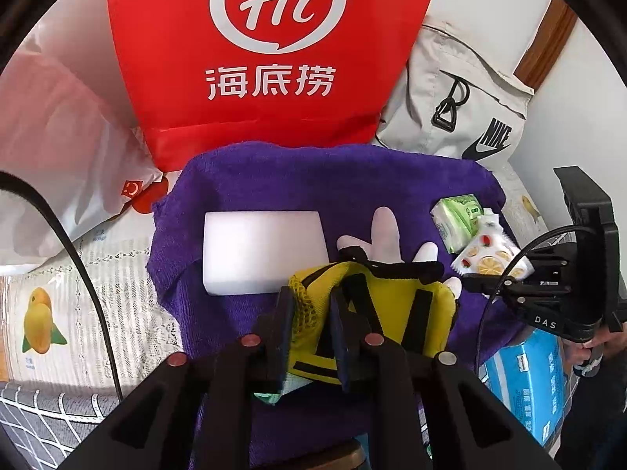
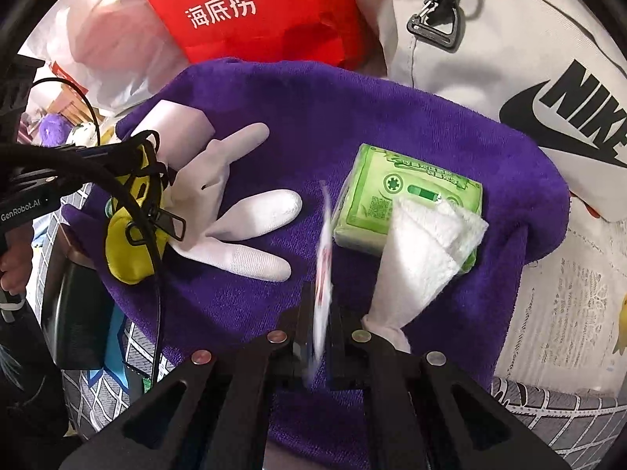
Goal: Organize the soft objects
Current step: 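Carry the snack packet onto the towel with the right tool while the left drops the yellow bag, then move the right tool down to the green snack packet on the bed cover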
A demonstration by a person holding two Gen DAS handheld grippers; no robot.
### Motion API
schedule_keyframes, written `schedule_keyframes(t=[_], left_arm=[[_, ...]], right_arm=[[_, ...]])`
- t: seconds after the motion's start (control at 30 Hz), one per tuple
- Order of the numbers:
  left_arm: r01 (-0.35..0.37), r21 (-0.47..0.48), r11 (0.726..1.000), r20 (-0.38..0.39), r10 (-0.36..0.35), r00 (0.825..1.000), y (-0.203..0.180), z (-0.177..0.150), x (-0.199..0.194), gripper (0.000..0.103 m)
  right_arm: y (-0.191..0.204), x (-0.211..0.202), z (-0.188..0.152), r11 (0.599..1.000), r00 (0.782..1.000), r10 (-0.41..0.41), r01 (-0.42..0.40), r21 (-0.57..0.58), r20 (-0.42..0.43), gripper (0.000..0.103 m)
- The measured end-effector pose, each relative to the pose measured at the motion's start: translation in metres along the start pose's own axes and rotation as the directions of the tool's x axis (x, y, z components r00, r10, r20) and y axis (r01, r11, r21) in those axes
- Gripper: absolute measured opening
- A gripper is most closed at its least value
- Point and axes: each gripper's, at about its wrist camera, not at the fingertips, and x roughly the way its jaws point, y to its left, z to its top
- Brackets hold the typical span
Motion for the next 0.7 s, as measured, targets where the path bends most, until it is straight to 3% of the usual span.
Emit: schedule_keyframes(t=[0.1,0.17,0.5,0.7], left_arm=[[-0.026,0.0,1.0,-0.005,0.026,1.0,0.001,-0.001,-0.003,0.03],[-0.033,0.003,0.999,0.003,0.033,0.999,0.002,-0.001,-0.008,0.04],[-0.1,-0.011,0.995,0.043,0.1,0.994,0.013,-0.009,-0.039,0.055],[-0.124,-0.046,0.991,0.07,0.127,0.989,0.022,-0.01,-0.061,0.055]], right_arm=[[0.008,0.0,0.002,1.0,1.0,-0.002,0.002,-0.016,-0.001,0.027],[0.013,-0.005,0.001,0.999,1.0,-0.026,0.026,-0.04,0.012,0.047],[0.025,-0.028,-0.008,0.988,0.991,-0.131,0.133,-0.079,0.033,0.05],[0.02,-0.053,-0.016,0.982,0.98,-0.181,0.185,-0.041,0.079,0.052]])
